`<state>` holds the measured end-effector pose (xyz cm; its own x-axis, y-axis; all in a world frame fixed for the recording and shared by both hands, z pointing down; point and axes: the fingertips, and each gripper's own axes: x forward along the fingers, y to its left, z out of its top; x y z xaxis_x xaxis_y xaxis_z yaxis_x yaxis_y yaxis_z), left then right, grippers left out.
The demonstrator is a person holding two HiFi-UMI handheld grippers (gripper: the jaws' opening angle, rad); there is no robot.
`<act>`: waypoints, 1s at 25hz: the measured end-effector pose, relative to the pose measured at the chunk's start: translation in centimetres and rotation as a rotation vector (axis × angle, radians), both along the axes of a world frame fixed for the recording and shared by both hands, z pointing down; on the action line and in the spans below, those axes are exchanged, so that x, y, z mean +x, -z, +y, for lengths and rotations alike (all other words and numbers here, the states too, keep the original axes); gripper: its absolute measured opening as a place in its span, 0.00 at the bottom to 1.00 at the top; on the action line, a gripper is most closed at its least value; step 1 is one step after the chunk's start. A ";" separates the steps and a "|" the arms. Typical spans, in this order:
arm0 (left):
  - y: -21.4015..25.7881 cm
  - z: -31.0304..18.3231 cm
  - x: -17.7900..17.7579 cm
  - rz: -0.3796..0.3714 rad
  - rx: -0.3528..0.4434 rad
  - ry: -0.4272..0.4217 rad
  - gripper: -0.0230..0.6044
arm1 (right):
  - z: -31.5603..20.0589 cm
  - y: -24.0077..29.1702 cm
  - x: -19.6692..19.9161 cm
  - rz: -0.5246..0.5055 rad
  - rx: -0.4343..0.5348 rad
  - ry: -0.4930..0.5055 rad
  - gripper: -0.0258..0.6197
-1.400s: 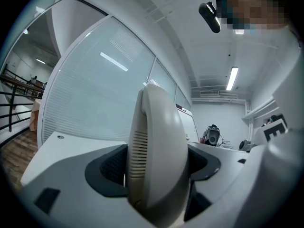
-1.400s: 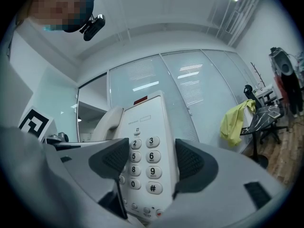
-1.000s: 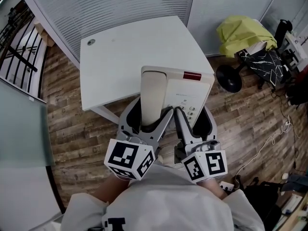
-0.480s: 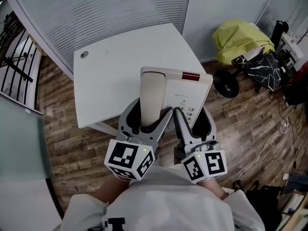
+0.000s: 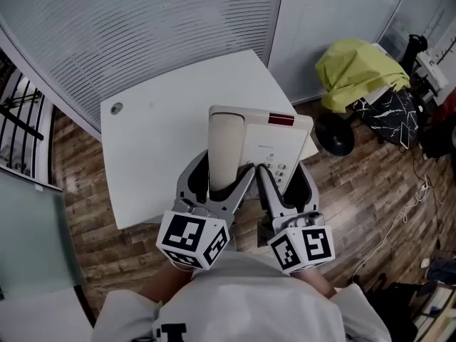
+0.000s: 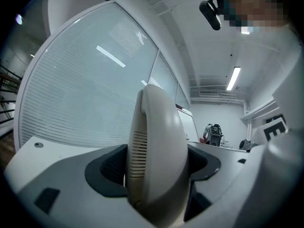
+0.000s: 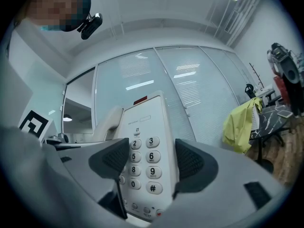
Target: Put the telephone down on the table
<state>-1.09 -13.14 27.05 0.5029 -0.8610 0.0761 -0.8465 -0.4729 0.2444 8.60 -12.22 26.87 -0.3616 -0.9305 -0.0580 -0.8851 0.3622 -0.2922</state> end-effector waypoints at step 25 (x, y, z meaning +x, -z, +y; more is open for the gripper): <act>-1.5 -15.3 -2.4 -0.003 -0.050 0.015 0.60 | -15.5 -1.4 -2.4 -0.001 -0.057 0.011 0.54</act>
<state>-3.47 -28.45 28.53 0.4900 -0.8633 0.1211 -0.8541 -0.4477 0.2647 6.22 -27.70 28.30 -0.3717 -0.9283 -0.0052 -0.8808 0.3545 -0.3138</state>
